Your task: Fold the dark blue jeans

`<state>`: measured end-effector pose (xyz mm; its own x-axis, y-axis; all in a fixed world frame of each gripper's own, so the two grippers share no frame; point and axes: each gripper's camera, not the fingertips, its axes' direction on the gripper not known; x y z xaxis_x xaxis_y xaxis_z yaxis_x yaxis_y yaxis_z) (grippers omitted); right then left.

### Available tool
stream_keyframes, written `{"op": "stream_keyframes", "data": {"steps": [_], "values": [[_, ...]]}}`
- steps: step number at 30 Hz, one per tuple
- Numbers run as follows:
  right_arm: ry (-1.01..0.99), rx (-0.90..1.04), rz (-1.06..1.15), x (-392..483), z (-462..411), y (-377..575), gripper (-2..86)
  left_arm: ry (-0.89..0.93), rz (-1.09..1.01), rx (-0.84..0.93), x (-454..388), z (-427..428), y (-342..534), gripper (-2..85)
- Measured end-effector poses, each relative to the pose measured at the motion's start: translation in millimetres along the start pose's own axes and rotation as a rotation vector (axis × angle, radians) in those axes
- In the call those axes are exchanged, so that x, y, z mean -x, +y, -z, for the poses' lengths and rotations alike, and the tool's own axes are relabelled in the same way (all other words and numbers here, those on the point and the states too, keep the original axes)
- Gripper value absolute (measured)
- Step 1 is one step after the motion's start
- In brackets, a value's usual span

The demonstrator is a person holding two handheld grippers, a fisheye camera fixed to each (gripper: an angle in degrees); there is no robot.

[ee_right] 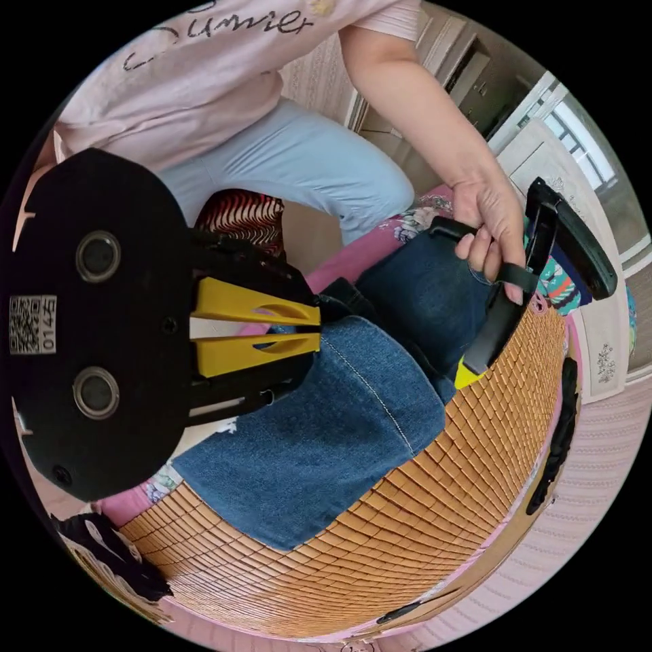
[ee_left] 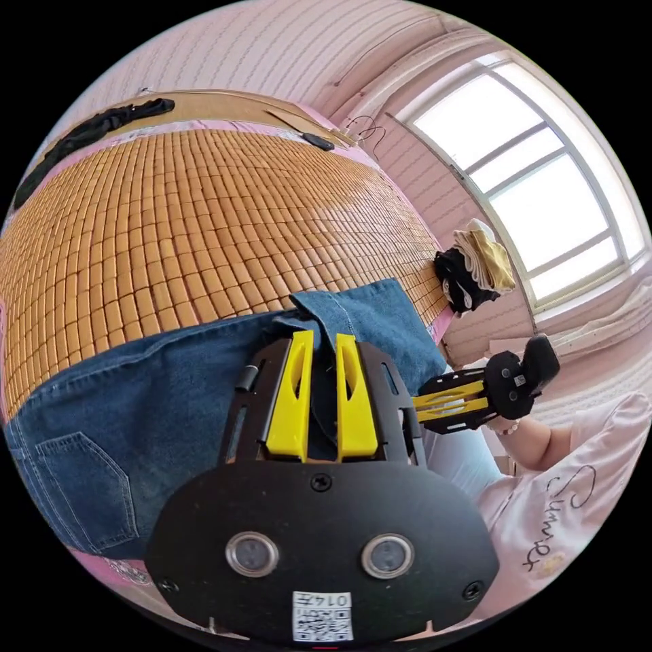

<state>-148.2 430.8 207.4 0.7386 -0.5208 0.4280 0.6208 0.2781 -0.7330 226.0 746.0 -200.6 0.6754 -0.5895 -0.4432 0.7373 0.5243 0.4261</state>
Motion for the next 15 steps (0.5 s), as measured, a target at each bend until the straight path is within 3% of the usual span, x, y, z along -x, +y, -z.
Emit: {"op": "stream_keyframes", "data": {"steps": [4, 6, 12, 15], "values": [[-0.232, -0.07, 0.024, -23, 5, -6, 3.8, -0.023, 0.097, -0.063, 2, 19, 67, 5.8], [-0.25, -0.151, 0.037, -38, 19, -17, 4.2, -0.031, 0.099, -0.071, -15, 19, 90, 5.3], [0.069, -0.227, -0.096, -118, 14, -95, 9.5, -0.006, 0.08, 0.006, -73, -33, 115, 8.8], [0.166, -0.164, -0.173, -156, -20, -131, 10.5, -0.103, 0.085, 0.038, -78, -50, 112, 6.6]]}}
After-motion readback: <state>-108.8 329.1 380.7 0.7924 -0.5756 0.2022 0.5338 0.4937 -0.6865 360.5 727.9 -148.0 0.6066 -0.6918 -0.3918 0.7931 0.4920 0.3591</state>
